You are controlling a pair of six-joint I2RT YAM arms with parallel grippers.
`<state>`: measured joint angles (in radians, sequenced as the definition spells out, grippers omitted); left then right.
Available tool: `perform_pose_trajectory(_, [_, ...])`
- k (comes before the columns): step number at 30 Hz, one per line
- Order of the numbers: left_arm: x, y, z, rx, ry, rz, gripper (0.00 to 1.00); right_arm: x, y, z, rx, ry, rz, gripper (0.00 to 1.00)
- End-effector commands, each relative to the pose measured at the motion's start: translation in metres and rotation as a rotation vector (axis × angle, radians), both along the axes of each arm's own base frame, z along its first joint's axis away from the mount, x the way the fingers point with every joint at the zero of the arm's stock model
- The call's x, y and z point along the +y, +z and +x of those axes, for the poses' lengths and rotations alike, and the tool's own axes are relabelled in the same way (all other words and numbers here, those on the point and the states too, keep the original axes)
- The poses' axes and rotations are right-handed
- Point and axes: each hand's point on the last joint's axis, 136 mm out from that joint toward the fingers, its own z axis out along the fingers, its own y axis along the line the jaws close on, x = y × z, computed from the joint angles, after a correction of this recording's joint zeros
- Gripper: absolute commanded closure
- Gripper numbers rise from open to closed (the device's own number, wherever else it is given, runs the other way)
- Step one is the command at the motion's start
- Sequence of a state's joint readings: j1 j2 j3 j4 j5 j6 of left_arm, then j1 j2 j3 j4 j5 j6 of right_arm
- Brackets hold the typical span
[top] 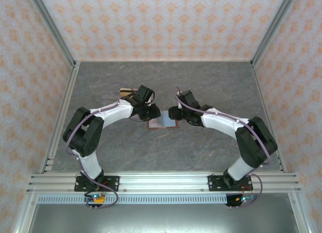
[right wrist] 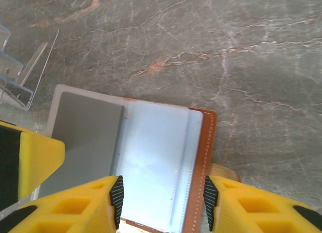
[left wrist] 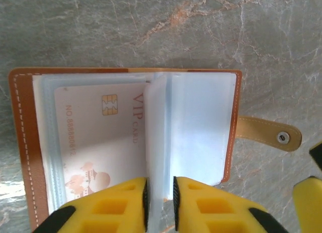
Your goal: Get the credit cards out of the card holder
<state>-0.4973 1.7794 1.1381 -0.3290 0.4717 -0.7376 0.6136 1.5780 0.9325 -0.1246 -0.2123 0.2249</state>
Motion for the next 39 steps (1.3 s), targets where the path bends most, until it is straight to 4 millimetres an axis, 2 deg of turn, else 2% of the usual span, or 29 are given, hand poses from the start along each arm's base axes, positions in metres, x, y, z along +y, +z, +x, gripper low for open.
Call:
perform_pose_trajectory(1, [-0.021, 0.013, 0.007, -0.018, -0.018, -0.092, 0.68, -0.014, 0.022, 0.015, -0.104, -0.100, 0.028, 0.52])
perform_pose_trajectory(7, [-0.050, 0.022, 0.014, -0.028, -0.032, -0.190, 0.53, -0.028, 0.036, 0.017, -0.169, -0.169, 0.079, 0.53])
perform_pose_trajectory(12, [-0.061, 0.025, 0.017, -0.030, -0.031, -0.219, 0.40, -0.035, 0.043, 0.016, -0.205, -0.197, 0.086, 0.53])
perform_pose_trajectory(16, [-0.046, 0.022, 0.017, -0.028, 0.019, -0.149, 0.31, -0.035, 0.043, 0.015, -0.208, -0.190, 0.088, 0.53])
perform_pose_trajectory(21, [-0.013, 0.025, 0.017, -0.057, 0.102, -0.043, 0.24, -0.021, 0.039, 0.013, -0.172, -0.130, 0.111, 0.52])
perform_pose_trajectory(25, [0.008, 0.021, 0.013, -0.056, 0.158, -0.019, 0.24, -0.002, 0.026, 0.012, -0.086, -0.061, 0.137, 0.59])
perform_pose_trajectory(28, [0.014, 0.014, 0.010, -0.040, 0.177, -0.019, 0.25, 0.009, 0.012, 0.011, -0.024, -0.028, 0.140, 0.61])
perform_pose_trajectory(34, [0.009, 0.011, 0.009, -0.031, 0.169, -0.045, 0.29, 0.027, -0.006, 0.010, 0.076, 0.015, 0.173, 0.67])
perform_pose_trajectory(39, [0.002, 0.010, 0.012, -0.026, 0.154, -0.075, 0.40, 0.029, -0.024, 0.011, 0.148, 0.008, 0.138, 0.74])
